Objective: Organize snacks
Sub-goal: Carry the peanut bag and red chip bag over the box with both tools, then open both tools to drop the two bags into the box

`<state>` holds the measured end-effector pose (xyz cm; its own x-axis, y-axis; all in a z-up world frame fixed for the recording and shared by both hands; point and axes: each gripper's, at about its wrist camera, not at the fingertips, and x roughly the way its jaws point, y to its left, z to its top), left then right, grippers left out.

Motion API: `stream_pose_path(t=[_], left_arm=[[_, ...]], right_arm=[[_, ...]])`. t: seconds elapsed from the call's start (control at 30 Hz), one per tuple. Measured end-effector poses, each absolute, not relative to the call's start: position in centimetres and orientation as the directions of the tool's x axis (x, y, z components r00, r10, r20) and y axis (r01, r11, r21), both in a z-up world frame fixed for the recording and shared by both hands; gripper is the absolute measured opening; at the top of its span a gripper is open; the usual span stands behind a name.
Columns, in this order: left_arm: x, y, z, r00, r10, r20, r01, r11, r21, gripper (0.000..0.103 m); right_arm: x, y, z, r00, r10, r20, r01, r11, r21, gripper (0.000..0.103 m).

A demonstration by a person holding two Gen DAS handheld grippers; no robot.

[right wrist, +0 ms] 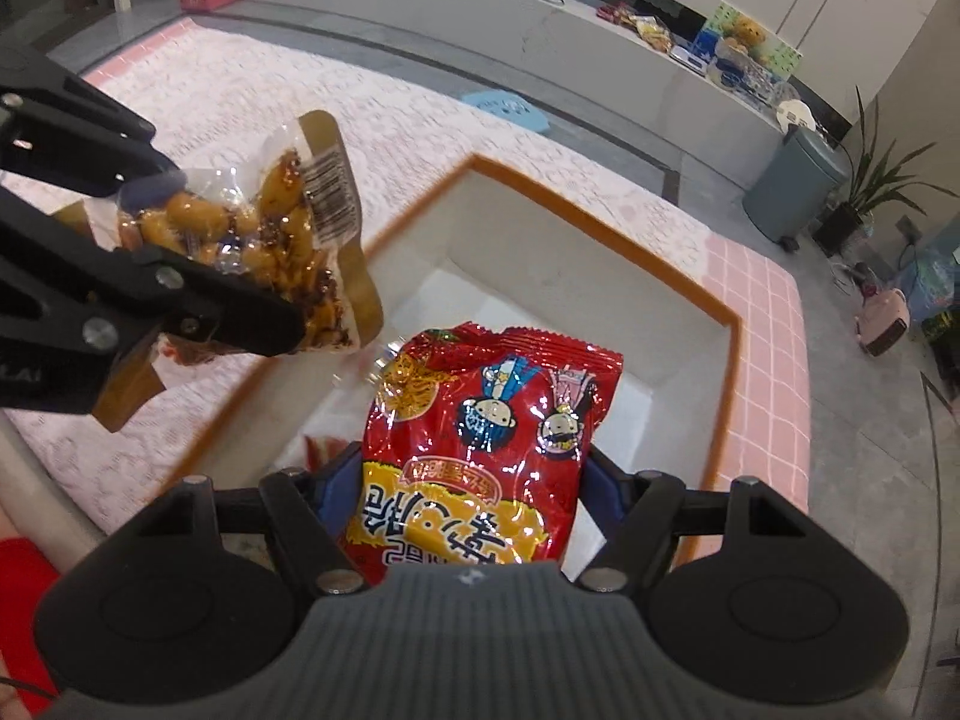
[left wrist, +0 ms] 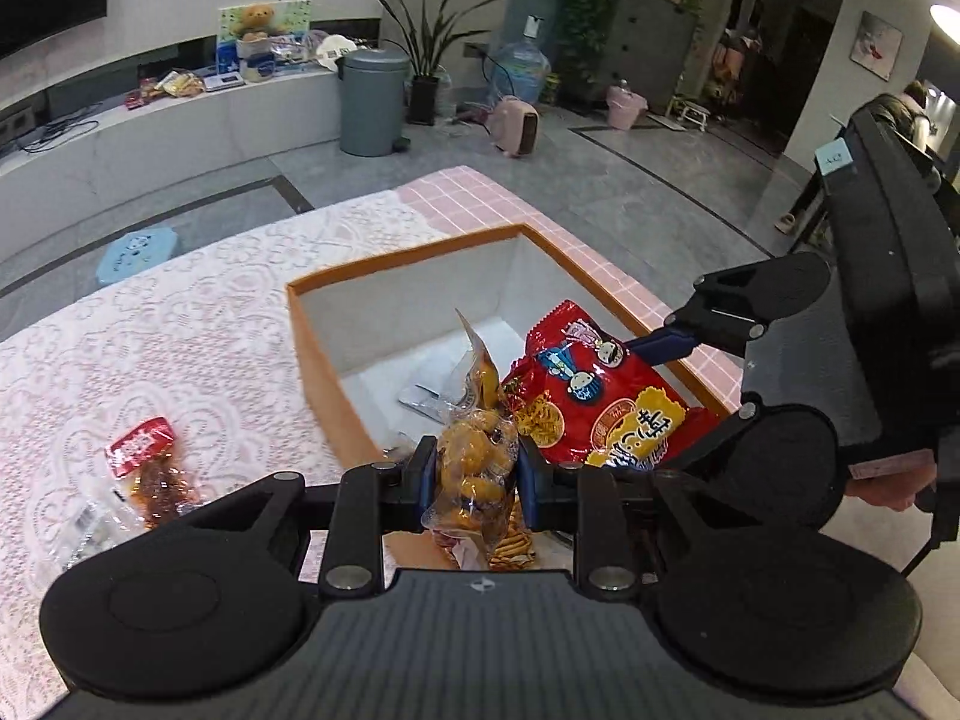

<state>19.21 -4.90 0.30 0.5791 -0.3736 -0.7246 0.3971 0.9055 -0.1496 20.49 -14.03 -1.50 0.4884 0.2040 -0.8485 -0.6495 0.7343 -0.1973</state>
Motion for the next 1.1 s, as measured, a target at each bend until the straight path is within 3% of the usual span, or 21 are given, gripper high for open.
stream_pose_path(t=[1.1], left_arm=[[25.5,-10.1,-4.7,0.537,-0.322,-0.780,0.498,0.867,-0.015,0.029]], right_arm=[[26.1,-16.5,-6.8,0.520,0.180,-0.835,-0.725,0.609,-0.320,0.072]])
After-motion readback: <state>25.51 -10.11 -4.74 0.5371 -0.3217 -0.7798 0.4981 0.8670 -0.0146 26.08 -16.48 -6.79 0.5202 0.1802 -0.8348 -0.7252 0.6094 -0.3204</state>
